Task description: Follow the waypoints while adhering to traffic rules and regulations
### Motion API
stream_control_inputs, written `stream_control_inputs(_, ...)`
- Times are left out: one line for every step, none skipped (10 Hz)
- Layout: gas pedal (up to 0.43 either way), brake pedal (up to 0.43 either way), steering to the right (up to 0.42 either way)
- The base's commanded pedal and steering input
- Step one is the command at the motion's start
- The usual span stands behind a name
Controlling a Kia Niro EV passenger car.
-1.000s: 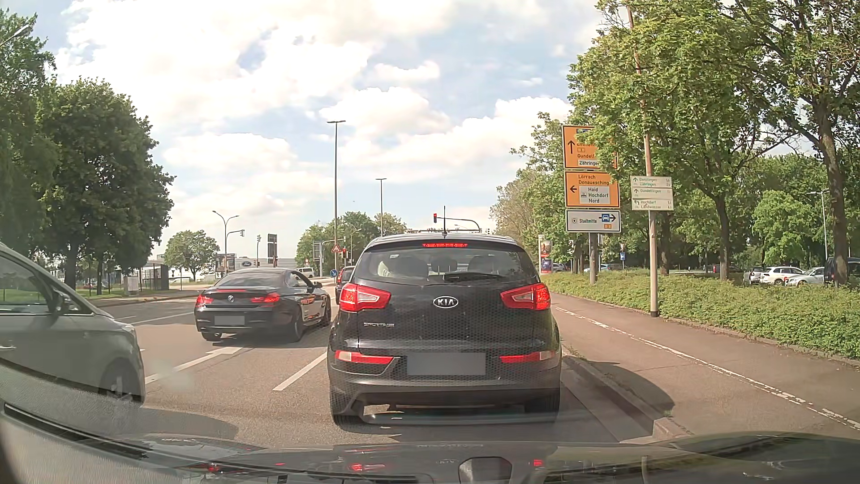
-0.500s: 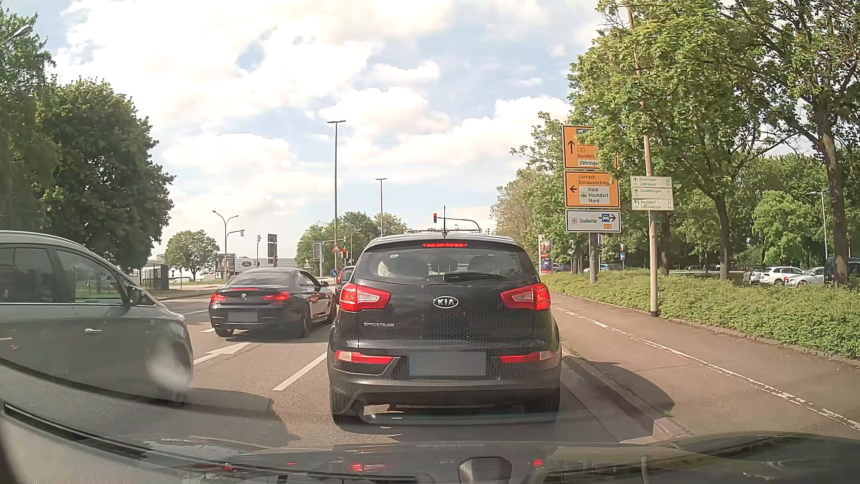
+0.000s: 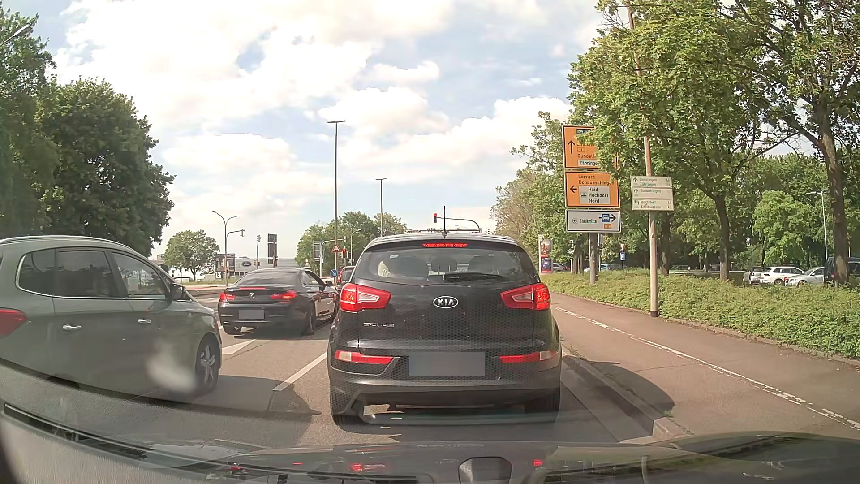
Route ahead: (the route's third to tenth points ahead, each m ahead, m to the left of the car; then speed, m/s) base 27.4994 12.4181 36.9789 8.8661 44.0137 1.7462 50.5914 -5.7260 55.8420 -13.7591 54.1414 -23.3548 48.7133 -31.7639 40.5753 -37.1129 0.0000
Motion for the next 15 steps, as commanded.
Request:
stream_control_inputs(0.000, 0.226, -0.006)
stream_control_inputs(0.000, 0.226, -0.006)
stream_control_inputs(0.000, 0.226, -0.006)
stream_control_inputs(0.000, 0.226, -0.006)
stream_control_inputs(0.000, 0.226, -0.007)
stream_control_inputs(0.000, 0.226, -0.006)
stream_control_inputs(0.000, 0.226, -0.006)
stream_control_inputs(0.000, 0.226, -0.007)
stream_control_inputs(0.000, 0.226, -0.006)
stream_control_inputs(0.000, 0.226, -0.006)
stream_control_inputs(0.000, 0.226, -0.006)
stream_control_inputs(0.000, 0.226, -0.006)
stream_control_inputs(0.000, 0.226, -0.006)
stream_control_inputs(0.000, 0.226, -0.004)
stream_control_inputs(0.000, 0.226, -0.002)
